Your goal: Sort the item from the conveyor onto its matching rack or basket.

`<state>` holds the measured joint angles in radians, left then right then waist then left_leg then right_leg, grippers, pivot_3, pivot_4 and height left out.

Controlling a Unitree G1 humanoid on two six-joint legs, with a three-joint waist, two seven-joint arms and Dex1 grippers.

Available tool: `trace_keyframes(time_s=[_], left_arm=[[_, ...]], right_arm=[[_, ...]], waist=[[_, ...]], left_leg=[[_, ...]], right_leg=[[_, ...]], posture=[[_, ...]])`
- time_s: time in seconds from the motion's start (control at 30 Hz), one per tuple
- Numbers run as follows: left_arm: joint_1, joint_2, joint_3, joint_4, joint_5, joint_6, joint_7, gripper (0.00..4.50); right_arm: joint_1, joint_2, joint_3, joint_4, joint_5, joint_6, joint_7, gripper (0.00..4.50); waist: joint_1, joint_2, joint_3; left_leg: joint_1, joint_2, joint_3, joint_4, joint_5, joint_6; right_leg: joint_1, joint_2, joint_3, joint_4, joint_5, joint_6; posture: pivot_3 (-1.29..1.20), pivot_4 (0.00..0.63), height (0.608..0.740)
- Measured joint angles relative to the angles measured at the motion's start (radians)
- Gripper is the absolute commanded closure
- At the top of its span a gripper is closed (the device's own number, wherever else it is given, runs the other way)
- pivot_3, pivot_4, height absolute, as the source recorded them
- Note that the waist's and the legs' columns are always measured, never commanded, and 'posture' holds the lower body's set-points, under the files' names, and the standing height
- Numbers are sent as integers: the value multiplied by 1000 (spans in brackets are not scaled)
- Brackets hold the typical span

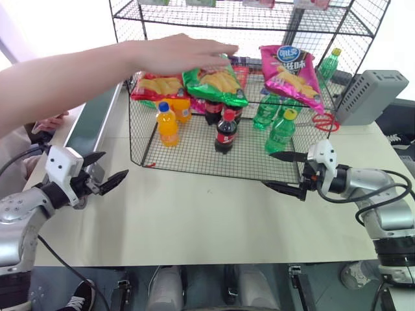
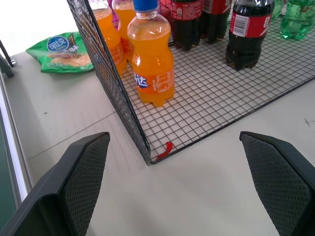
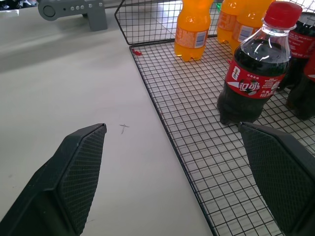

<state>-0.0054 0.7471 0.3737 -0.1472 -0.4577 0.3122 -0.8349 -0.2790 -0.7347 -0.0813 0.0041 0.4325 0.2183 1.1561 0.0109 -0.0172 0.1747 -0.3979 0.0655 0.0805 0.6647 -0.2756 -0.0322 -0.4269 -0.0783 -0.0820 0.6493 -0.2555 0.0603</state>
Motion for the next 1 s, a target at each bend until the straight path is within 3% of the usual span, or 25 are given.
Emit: trace_keyframes(time_s=[1.0], left_arm=[[1,-6,-9,8,33,-16,0,0]], right_arm=[[-7,3,0,23,-28,-38,2,26]], waist=[[0,0,0]], left_leg=[[0,0,0,0,0,0]], right_leg=[[0,0,0,0,0,0]], posture=[[0,150,740]])
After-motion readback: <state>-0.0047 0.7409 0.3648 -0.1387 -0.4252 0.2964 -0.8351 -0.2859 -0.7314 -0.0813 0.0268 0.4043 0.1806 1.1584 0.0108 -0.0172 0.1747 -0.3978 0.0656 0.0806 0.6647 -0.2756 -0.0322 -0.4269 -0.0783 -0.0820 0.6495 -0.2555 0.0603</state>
